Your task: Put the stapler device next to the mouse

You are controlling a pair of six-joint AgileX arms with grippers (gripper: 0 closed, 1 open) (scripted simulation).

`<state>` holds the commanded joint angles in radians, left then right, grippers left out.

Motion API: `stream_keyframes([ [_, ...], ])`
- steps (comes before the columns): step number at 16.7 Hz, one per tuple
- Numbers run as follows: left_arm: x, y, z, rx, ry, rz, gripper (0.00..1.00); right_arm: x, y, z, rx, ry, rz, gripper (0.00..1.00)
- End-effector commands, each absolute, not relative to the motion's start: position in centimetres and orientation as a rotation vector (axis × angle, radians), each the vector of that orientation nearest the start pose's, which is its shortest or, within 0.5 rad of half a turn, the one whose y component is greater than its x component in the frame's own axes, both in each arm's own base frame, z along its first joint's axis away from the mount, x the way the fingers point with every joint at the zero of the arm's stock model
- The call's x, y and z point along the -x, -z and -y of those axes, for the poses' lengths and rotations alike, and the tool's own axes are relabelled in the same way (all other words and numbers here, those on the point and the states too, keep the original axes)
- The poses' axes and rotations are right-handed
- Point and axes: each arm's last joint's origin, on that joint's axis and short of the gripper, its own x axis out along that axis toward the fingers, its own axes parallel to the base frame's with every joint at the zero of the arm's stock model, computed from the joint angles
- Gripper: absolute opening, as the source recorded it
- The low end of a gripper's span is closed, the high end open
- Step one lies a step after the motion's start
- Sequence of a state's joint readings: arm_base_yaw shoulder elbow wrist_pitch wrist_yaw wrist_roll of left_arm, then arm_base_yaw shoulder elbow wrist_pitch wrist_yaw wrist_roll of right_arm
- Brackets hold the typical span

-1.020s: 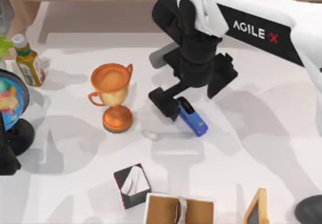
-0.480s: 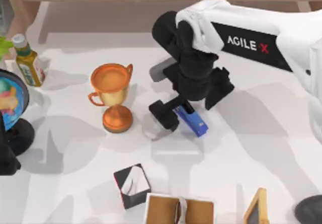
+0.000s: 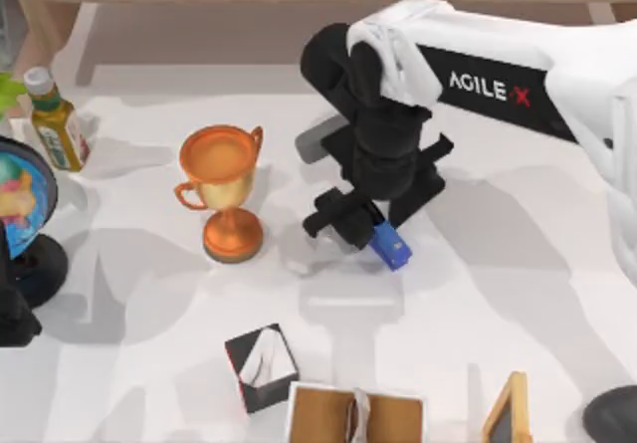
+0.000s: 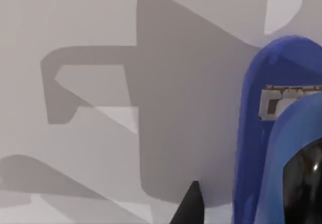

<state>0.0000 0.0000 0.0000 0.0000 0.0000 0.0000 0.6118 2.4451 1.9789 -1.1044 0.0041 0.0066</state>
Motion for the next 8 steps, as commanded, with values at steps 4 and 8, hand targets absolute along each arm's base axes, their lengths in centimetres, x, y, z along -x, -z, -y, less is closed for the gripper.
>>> stream_keyframes([
  [4, -10.57, -16.0, 0.12, 0.0, 0.0, 0.0, 1.0, -38.5, -11.37, -27.7, 0.482, -0.485, -1.517, 0.02],
  [8, -10.57, -16.0, 0.12, 0.0, 0.0, 0.0, 1.0, -38.5, -11.37, -27.7, 0.482, -0.485, -1.517, 0.0],
])
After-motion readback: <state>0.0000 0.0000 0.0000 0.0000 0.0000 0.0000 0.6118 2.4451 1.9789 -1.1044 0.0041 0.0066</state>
